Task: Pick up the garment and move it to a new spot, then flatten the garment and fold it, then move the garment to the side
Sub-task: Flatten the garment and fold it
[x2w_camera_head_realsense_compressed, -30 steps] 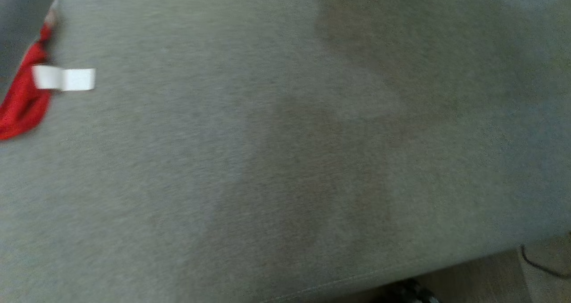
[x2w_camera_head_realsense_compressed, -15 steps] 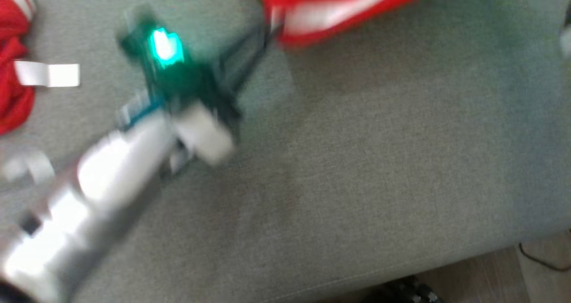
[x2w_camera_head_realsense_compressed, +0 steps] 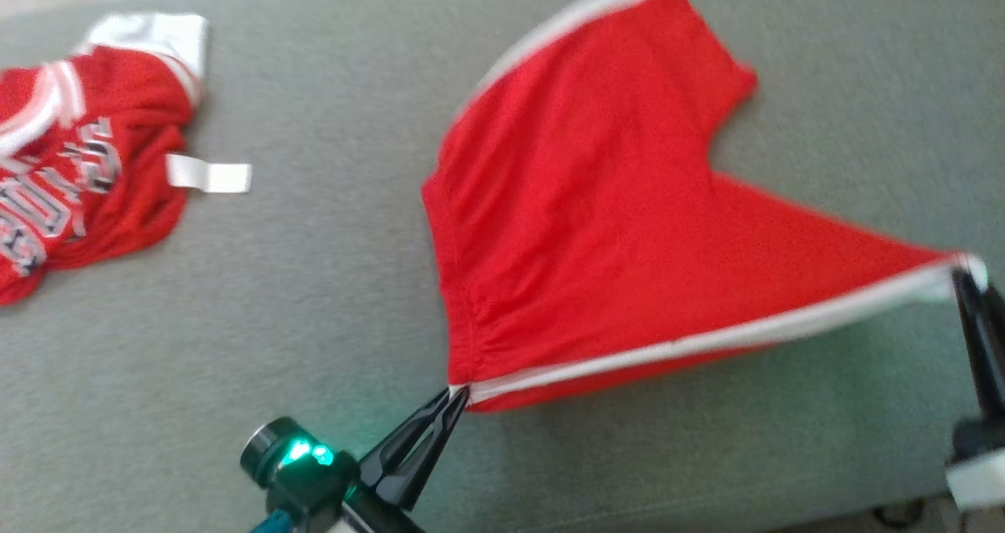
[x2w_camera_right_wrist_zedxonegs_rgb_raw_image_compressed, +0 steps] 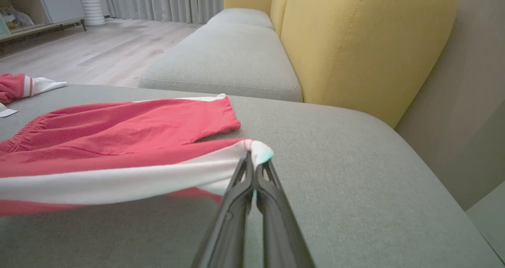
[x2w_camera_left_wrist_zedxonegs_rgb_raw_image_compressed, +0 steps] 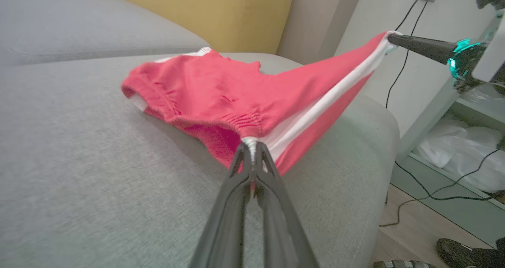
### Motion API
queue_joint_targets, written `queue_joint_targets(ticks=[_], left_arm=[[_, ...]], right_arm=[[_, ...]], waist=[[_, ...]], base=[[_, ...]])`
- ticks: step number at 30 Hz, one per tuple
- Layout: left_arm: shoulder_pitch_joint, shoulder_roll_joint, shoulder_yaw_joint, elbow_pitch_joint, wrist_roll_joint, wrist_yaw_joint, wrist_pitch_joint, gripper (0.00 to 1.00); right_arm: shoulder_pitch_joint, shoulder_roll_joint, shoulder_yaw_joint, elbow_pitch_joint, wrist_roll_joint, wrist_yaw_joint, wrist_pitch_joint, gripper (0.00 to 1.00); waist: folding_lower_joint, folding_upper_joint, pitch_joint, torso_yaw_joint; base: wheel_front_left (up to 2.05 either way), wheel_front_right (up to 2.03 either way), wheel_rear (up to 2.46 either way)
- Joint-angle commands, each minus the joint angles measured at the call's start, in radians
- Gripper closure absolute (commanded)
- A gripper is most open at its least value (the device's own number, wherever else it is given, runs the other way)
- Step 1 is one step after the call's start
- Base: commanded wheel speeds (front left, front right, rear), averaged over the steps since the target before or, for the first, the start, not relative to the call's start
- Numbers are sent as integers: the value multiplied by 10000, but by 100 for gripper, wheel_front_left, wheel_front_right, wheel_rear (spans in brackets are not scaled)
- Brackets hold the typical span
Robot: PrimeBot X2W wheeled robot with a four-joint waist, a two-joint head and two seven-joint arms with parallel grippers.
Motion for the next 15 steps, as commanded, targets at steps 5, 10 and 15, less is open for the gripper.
queue_joint_targets(ticks=[5, 10, 15], left_arm=[[-327, -178, 738, -816, -65, -117, -26, 100], [-2072, -1595, 1120, 58, -539, -536, -26, 100], [-3841, -2677, 1319, 1711, -1116, -643, -26, 100]], right_arm=[[65, 292, -703, -1552, -201, 67, 1199, 100], [-1709, 130, -599, -826, -261, 67, 1911, 100], [-4253, -587, 277, 878, -433, 67, 2264, 100]], waist=[[2, -1, -399, 921], [2, -1, 485, 1472], [2, -1, 1494, 1596]], base=[[0, 0, 0], [0, 0, 0], [0, 0, 0]])
